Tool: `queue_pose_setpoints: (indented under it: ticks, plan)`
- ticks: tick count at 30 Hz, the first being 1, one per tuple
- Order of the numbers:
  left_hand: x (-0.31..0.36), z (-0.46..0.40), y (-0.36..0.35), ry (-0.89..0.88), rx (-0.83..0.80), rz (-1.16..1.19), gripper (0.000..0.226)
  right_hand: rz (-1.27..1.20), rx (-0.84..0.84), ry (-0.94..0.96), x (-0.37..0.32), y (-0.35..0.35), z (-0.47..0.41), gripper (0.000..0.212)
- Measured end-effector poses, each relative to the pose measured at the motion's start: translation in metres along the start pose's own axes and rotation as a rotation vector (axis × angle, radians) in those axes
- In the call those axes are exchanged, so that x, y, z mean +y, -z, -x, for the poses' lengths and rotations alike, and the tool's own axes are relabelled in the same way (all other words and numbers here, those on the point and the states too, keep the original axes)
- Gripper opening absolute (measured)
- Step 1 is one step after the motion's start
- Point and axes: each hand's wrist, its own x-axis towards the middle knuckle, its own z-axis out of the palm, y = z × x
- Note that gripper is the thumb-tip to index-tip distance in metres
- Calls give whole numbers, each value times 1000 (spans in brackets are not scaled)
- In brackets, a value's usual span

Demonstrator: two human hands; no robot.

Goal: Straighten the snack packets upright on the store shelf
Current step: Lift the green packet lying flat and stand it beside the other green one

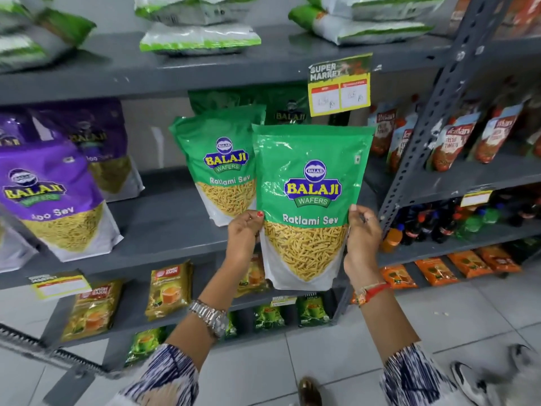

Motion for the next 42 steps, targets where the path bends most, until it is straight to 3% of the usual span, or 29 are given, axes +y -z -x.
queue_pose_setpoints:
  ticks: [7, 15, 21, 26, 28, 30, 32, 37, 42]
  plan:
    - [-2, -66, -44, 36, 45, 52, 25, -25, -45, -3, 15, -27, -88, 20]
    - [-2, -135, -73, -163, 67, 26, 24, -151, -113, 20, 20, -65, -173, 19]
    - [-33, -160, -78, -167, 154, 14, 10, -61, -278, -18, 47, -70, -201, 18]
    - [-52, -165, -77, -154, 121, 56, 9, 7, -344, -17, 57, -63, -208, 10]
    - [-60, -163, -79, -91, 46, 102, 15, 55, -374, -59, 62, -58, -204, 27]
    - [-70, -162, -80, 3, 4, 91, 36, 108, -430, -131, 66, -53, -197, 59]
    - [-77, -160, -82, 99, 16, 51, 55, 126, -483, -201, 70, -50, -189, 73]
    - [-79, -157, -92, 91, 2, 68, 57, 107, -505, -202, 74, -48, -183, 30]
    - [-79, -155, -94, 47, -47, 109, 47, 64, -497, -213, 74, -48, -186, 27]
